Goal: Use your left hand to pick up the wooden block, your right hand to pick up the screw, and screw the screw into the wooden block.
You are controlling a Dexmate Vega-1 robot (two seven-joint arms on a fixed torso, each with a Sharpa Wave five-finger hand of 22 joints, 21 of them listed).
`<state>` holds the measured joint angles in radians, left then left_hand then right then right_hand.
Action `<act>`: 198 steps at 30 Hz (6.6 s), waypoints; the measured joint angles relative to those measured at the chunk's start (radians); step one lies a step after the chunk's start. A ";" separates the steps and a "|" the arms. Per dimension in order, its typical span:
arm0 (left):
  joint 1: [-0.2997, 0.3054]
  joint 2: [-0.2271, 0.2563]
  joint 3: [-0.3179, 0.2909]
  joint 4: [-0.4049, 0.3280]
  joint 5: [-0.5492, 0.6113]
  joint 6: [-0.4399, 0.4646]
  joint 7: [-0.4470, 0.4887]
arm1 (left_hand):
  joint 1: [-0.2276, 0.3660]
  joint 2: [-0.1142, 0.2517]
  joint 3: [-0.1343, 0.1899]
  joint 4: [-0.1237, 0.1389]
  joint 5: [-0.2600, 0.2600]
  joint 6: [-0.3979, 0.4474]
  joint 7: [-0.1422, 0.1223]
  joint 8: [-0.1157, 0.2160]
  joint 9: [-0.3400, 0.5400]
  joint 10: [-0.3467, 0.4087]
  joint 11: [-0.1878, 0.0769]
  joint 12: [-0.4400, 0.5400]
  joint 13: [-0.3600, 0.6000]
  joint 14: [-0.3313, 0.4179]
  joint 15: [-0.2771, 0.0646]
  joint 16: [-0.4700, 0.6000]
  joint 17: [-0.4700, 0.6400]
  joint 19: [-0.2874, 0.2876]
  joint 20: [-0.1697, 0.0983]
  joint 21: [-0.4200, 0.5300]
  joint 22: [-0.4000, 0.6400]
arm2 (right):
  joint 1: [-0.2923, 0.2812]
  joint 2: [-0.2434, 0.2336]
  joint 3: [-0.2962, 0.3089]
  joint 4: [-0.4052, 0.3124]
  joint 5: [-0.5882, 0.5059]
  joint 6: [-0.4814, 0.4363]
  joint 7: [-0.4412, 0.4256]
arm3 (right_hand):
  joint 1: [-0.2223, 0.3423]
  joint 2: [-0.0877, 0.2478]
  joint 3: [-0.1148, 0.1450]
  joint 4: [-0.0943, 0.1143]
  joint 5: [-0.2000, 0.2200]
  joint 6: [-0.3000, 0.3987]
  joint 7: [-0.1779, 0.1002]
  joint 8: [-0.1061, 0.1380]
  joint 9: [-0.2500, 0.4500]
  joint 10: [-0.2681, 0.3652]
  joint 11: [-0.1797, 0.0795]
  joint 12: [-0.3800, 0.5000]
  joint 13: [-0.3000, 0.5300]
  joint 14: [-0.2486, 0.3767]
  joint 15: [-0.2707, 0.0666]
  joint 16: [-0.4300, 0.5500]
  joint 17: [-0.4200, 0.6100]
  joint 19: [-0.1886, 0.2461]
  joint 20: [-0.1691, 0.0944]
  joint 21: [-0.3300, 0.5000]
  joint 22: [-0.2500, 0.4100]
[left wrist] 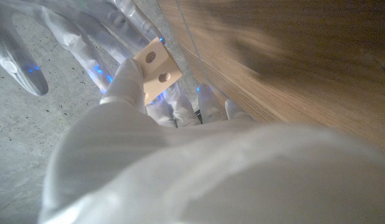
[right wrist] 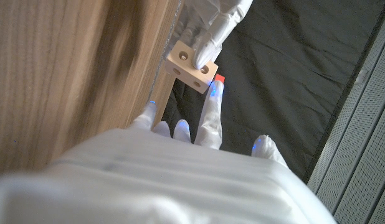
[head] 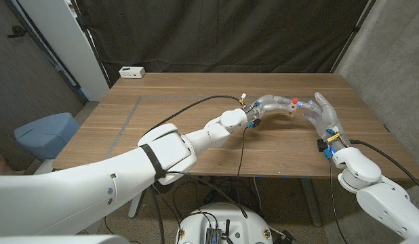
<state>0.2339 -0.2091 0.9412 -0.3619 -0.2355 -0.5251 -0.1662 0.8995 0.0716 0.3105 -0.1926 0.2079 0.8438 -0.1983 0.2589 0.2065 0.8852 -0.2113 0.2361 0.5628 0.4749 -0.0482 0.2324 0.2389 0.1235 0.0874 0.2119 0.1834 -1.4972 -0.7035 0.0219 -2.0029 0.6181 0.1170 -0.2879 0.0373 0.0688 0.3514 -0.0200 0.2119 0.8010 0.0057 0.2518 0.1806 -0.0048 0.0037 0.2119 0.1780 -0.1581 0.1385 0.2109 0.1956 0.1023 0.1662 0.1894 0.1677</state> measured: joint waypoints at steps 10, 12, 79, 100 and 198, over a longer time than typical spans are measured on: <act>0.000 0.000 0.002 0.000 0.000 -0.003 0.000 | 0.000 0.000 0.000 0.000 0.004 0.000 0.000 0.000 0.000 0.000 0.000 0.000 0.000 0.000 0.000 0.000 0.000 0.000 0.000 0.000 0.000 | -0.012 0.002 0.009 0.000 0.003 0.009 0.020 | 0.000 0.000 0.000 0.000 0.000 0.037 0.001 0.004 0.000 0.020 -0.002 0.000 -0.001 0.005 -0.005 0.000 0.000 0.000 0.000 0.000 0.000; 0.000 0.000 0.002 0.000 0.001 -0.009 0.000 | 0.000 0.000 0.000 0.000 0.004 0.000 0.000 0.000 0.000 0.000 0.000 0.000 0.000 0.000 0.000 0.000 0.000 0.000 0.000 0.000 0.000 | -0.016 0.004 0.011 0.000 0.003 0.010 0.020 | 0.000 0.000 0.000 0.000 0.000 0.037 0.001 0.004 0.000 0.019 -0.002 0.000 -0.001 0.007 -0.007 0.000 -0.001 0.000 0.000 0.000 0.000; 0.012 0.005 -0.006 -0.003 0.012 -0.052 -0.011 | 0.000 0.000 0.000 0.000 0.003 0.000 0.000 0.000 0.000 0.000 0.000 0.000 0.000 0.000 0.000 0.000 0.000 0.000 0.000 0.000 0.000 | 0.040 -0.003 -0.003 0.038 -0.006 0.024 0.075 | 0.004 -0.012 -0.004 0.004 0.000 -0.265 -0.071 -0.078 0.001 -0.112 0.007 -0.039 0.001 -0.012 0.015 -0.020 0.007 -0.042 0.013 -0.005 0.003; 0.009 0.003 -0.003 -0.001 0.009 -0.040 -0.007 | 0.000 0.000 0.000 0.000 0.004 0.000 0.000 0.000 0.001 -0.002 -0.002 0.000 0.000 0.000 0.000 0.000 0.000 0.000 0.000 0.000 0.000 | 0.052 -0.014 -0.017 0.048 0.001 0.027 0.076 | 0.004 -0.012 -0.009 0.008 0.000 -0.180 -0.041 -0.051 -0.001 -0.096 -0.003 -0.023 0.001 -0.012 0.015 -0.014 0.007 -0.038 0.008 -0.003 0.002; 0.004 0.001 -0.002 0.000 -0.002 -0.011 -0.004 | 0.000 0.000 0.001 -0.001 0.003 0.000 0.000 0.008 0.001 0.001 0.001 0.000 0.000 0.000 0.000 0.000 0.000 0.000 0.000 0.000 0.000 | 0.000 0.003 0.010 0.008 -0.012 0.017 0.020 | 0.008 -0.008 -0.006 0.005 0.010 0.024 0.000 -0.016 0.005 0.019 0.009 -0.008 -0.001 0.014 -0.003 0.000 0.000 0.010 -0.004 0.003 0.000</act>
<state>0.2375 -0.2078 0.9397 -0.3621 -0.2378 -0.5357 -0.1700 0.8995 0.0716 0.3120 -0.1940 0.2114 0.8438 -0.1983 0.2668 0.2071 0.8860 -0.2104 0.2360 0.5627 0.4749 -0.0482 0.2324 0.2388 0.1234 0.0874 0.2119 0.1834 -1.4972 -0.7007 0.0315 -1.9946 0.6064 0.1343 -0.2675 0.0452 0.0609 0.3458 -0.0145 0.2223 0.8253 0.0052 0.2354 0.1858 0.0145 0.0125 0.2036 0.1768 -0.1446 0.1357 0.2108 0.1954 0.1127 0.1626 0.1922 0.1677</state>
